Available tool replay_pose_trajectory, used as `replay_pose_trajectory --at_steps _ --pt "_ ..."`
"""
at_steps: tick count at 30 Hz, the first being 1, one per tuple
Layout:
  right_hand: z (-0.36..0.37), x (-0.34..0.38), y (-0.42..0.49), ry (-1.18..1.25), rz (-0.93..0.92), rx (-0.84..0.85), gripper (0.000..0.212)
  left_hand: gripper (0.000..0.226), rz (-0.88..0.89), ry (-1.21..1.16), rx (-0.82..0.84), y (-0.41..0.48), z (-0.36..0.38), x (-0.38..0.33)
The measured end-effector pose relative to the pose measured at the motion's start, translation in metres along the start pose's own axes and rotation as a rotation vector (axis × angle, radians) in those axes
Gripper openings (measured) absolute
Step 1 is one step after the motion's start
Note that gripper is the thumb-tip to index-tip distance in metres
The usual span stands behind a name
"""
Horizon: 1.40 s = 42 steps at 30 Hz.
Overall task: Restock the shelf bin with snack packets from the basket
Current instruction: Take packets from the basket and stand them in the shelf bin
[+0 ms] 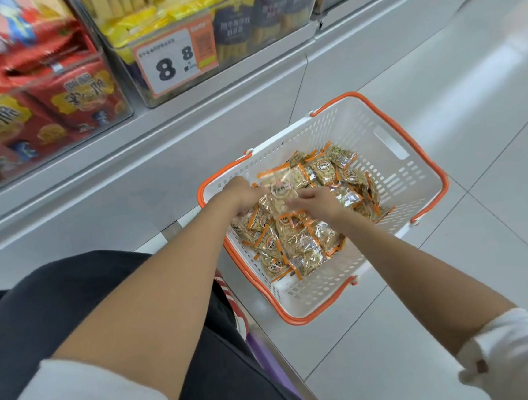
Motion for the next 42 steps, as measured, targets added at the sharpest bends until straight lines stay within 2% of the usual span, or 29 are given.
replay_pose_trajectory --at_steps 2,4,8,11,16,18,20,24,27,31,37,40,42 --pt "-0.009 0.046 -0.008 0.056 -0.110 0.007 0.045 0.028 0.020 -0.231 -0.039 -0.006 -0.013 -0.014" --pt "-0.020 0.090 -0.020 0.096 -0.198 0.018 0.040 0.030 0.081 -0.407 -0.140 -0.018 -0.036 -0.033" --pt "-0.034 0.156 -0.046 0.097 -0.319 0.036 0.026 0.022 0.245 -0.537 -0.238 -0.058 -0.084 -0.064" --pt "-0.037 0.196 -0.065 0.052 -0.411 0.015 0.011 0.020 0.337 -0.482 -0.295 -0.088 -0.119 -0.075" --pt "-0.034 0.272 -0.100 -0.003 -0.584 -0.001 0.017 0.016 0.483 -0.448 -0.416 -0.135 -0.173 -0.100" --pt "-0.037 0.306 -0.112 0.035 -0.658 -0.032 0.010 0.011 0.522 -0.442 -0.448 -0.155 -0.195 -0.111" --pt "-0.037 0.338 -0.125 0.046 -0.721 -0.041 0.003 0.016 0.552 -0.398 -0.490 -0.176 -0.219 -0.118" --pt "-0.023 0.402 -0.150 -0.017 -0.859 -0.055 0.006 0.024 0.619 -0.375 -0.580 -0.228 -0.276 -0.127" --pt "-0.004 0.447 -0.171 -0.035 -0.940 -0.043 0.004 0.012 0.641 -0.434 -0.650 -0.276 -0.321 -0.129" --pt "0.032 0.513 -0.209 -0.004 -1.040 0.020 0.008 0.006 0.706 -0.356 -0.791 -0.341 -0.389 -0.123" --pt "0.099 0.612 -0.260 0.099 -1.219 0.074 0.007 0.025 0.745 -0.281 -1.065 -0.429 -0.484 -0.099" --pt "0.136 0.646 -0.267 0.057 -1.270 0.061 0.004 0.036 0.717 -0.130 -1.130 -0.450 -0.520 -0.080" --pt "0.161 0.660 -0.255 -0.023 -1.228 0.059 0.012 0.040 0.629 0.019 -1.168 -0.450 -0.536 -0.067"
Point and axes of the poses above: each hand's wrist, its own y-axis towards the middle knuckle, its own z-axis out of the palm, x = y × z, the point moved 6 cm from there along y, towards the middle knuckle, and after that the axes turned 5 degrees about -x, right-handed, at the moved point
